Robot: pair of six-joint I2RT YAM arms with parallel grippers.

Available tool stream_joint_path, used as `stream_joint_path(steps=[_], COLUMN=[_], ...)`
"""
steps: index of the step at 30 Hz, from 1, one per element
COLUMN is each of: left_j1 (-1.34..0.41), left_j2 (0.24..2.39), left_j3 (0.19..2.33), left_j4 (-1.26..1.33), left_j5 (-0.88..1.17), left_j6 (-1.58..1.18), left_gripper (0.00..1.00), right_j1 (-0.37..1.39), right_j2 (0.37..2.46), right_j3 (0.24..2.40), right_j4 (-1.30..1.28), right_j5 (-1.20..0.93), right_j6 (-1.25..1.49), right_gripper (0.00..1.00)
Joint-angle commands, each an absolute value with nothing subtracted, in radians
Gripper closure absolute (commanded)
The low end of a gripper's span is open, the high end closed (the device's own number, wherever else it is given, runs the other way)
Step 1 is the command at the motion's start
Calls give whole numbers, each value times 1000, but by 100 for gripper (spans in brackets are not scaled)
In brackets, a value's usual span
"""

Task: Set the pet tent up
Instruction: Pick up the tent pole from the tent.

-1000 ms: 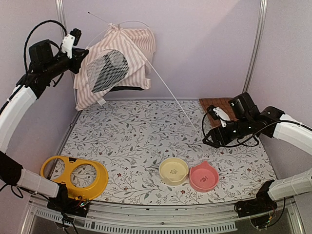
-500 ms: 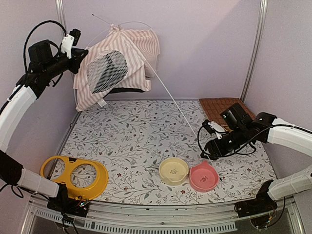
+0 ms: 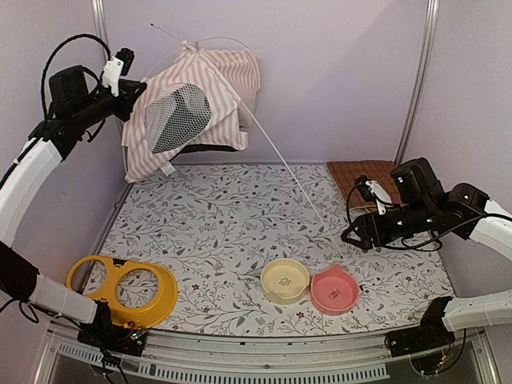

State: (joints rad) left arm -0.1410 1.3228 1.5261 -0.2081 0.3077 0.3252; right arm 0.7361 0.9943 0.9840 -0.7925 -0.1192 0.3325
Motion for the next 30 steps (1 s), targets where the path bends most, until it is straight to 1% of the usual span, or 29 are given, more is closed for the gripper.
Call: stream_joint_path(steps=[1,4,7,14,18,20,22,24,25,30], left_j1=[-129,-128,-127,-129,-129,-128,-128,-128,-127,-130], left_j2=[1328,1331,1333,1337,1340,1342,1344,1347,1351,1373], left_j3=[1574,1571,1570,1575,1577,1577,1578,1580,1583,1603], left_j4=[-147,-145,-144,-144,-143,-144,-146,-149,-154,-200], left_j5=[328,331,333,337,339,340,348,371,391,526], left_j6=[306,303,301,302,303,304,301,299,300,300], left_gripper=[100,100,100,100,100,100,100,100,100,100], right_j1=[795,842,846,848,847,848,853,860,865,884], right_j2=[1034,1052,1056,1074,1075,1078,1080,1083,1084,1097], right_j3=[972,959,948,926,917,917,919,924,928,974], right_j4=[-810,-815,-823,-864,-873,-875,-868,-846,-829,-738], right_j5=[-211,-198,-179,-146,-162,-177,-191,-220,-240,-314], right_j6=[312,314,320,328,327,327,320,312,309,284], right_gripper=[36,37,37,49,60,69,79,97,100,100])
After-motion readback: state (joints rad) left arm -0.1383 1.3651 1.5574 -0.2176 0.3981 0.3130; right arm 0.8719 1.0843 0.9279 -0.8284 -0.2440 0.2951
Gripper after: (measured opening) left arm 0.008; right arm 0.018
